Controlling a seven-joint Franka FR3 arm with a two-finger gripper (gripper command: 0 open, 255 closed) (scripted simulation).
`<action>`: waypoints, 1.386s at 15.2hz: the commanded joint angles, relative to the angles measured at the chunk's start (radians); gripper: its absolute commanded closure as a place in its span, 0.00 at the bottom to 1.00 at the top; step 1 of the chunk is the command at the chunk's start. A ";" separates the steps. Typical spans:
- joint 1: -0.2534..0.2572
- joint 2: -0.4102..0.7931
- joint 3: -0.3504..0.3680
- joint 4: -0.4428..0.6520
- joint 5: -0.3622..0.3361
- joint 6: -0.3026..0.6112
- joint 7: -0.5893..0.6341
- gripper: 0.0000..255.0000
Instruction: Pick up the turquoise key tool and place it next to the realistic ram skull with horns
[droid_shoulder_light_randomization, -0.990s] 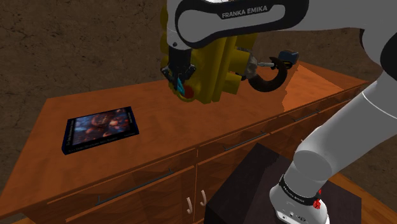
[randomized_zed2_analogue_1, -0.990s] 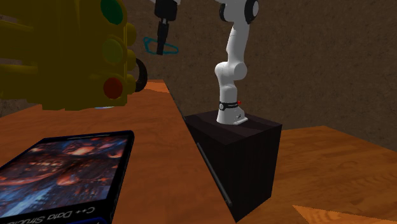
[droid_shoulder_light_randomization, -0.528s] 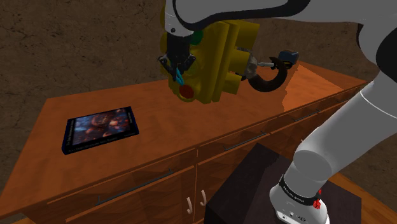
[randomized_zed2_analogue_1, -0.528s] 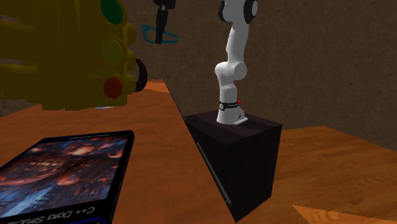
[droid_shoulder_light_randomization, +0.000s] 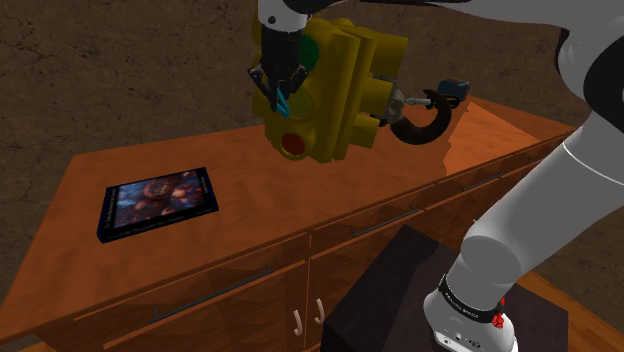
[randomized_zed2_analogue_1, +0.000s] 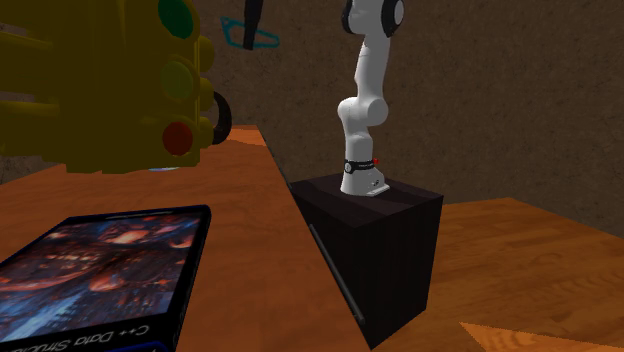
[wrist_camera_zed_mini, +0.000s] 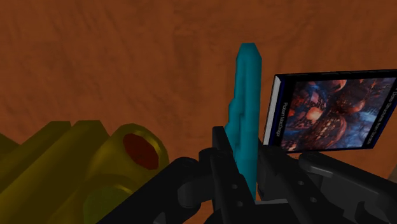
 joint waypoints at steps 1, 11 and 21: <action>-0.001 0.010 0.001 0.038 -0.004 -0.030 0.000 1.00; -0.003 0.074 0.016 0.243 -0.033 -0.177 0.008 1.00; -0.044 0.023 -0.054 0.264 -0.002 -0.237 -0.103 1.00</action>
